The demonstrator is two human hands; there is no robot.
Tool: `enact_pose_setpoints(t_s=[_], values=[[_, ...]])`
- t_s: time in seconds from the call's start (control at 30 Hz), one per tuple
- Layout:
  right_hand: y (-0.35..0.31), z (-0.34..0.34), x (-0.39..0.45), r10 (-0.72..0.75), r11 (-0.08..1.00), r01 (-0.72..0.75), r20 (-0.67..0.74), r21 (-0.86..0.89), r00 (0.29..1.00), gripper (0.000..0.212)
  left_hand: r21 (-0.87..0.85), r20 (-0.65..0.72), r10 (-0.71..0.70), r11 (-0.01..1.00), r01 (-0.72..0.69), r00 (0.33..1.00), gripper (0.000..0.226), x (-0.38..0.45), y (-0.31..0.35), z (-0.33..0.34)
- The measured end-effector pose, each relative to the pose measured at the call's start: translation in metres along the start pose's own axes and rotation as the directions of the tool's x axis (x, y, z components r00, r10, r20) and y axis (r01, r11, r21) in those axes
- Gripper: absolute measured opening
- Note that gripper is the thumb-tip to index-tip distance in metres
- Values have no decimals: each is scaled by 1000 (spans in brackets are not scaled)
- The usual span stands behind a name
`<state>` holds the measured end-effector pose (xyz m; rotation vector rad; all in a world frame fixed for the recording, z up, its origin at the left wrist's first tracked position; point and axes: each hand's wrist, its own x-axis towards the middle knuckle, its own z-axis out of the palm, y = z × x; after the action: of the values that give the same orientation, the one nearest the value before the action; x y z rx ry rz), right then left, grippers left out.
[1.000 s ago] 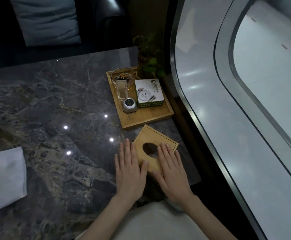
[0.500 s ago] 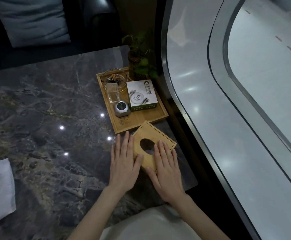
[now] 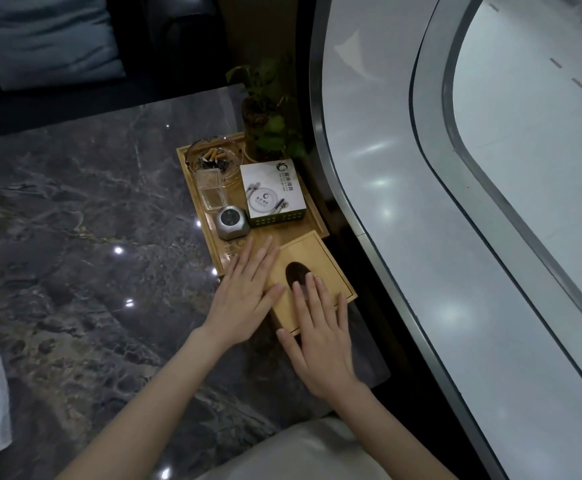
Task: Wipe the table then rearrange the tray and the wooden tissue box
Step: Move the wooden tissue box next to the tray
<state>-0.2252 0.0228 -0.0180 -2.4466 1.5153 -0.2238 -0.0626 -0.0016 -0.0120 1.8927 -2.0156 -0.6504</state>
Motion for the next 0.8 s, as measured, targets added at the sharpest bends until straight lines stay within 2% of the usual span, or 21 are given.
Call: enact_pose_setpoints(t_s=[0.3, 0.8], values=[[-3, -1, 10, 110, 994, -110, -19, 19, 994, 64, 59, 38, 87, 994, -89, 996, 60, 27, -1, -3], [10, -4, 12, 106, 994, -106, 4, -5, 994, 65, 102, 50, 79, 991, -83, 996, 62, 35, 8, 2]])
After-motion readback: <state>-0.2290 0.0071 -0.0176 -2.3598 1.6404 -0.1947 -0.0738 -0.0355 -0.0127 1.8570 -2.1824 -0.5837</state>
